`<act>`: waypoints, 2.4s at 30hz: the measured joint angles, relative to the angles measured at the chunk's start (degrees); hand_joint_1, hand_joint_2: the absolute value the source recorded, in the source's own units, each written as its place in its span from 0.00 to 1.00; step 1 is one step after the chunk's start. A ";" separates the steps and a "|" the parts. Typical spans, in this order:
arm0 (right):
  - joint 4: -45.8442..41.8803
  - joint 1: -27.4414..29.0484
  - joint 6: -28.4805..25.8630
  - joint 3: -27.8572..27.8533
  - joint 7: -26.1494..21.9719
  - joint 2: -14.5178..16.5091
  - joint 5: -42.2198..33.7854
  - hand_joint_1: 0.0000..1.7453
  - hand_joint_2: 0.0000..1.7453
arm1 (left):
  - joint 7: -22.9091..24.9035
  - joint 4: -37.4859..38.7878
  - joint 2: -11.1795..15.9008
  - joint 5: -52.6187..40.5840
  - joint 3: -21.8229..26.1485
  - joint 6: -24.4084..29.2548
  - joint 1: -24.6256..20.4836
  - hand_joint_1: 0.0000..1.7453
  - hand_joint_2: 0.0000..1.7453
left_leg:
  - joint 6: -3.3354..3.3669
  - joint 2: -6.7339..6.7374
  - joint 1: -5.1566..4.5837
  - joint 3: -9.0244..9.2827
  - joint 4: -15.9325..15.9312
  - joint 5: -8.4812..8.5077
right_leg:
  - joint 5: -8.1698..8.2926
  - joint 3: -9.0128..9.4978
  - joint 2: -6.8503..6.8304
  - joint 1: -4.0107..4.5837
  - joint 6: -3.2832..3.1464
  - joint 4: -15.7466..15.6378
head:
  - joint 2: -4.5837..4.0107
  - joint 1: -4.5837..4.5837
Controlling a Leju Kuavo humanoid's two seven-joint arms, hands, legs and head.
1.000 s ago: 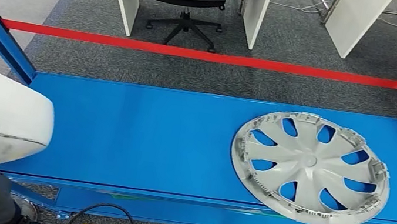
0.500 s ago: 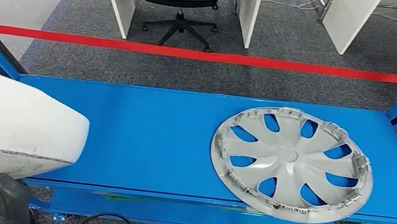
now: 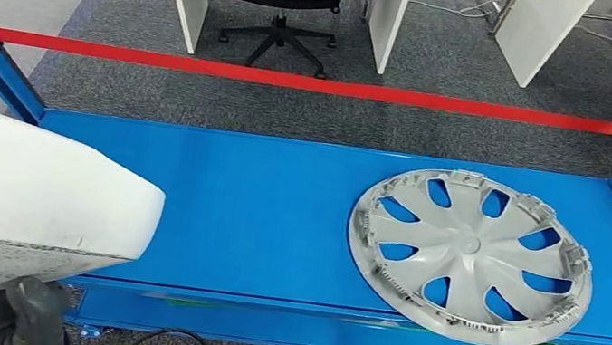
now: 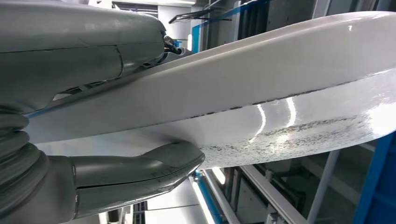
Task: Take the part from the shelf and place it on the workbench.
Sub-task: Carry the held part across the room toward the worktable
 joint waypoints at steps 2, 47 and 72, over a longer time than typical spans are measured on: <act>-0.01 -0.07 1.14 -0.24 -0.72 -0.01 -1.02 0.00 0.00 | -0.05 0.31 0.00 0.00 -0.13 -0.23 -0.02 1.00 1.00 | -0.21 -0.01 0.10 -0.41 0.44 0.19 | 3.58 3.15 -0.04 -0.10 0.17 -5.76 | 0.00 0.02; 0.07 -0.16 1.31 -8.05 -8.08 -0.98 -9.20 0.00 0.00 | 2.15 6.26 -1.09 -0.97 -0.32 -6.66 -3.36 1.00 1.00 | -2.79 0.15 -0.02 -1.84 14.77 -7.76 | 10.55 4.38 -0.74 0.57 -3.26 -15.99 | 0.00 -0.14; 0.15 -1.74 2.29 -8.17 -9.46 0.34 -8.93 0.00 0.00 | 4.09 6.36 0.11 -2.21 -0.19 -6.40 -2.27 1.00 1.00 | -2.58 0.37 -0.26 -4.02 4.23 -2.27 | 6.25 9.12 -0.67 0.00 -2.65 -16.58 | 0.00 0.17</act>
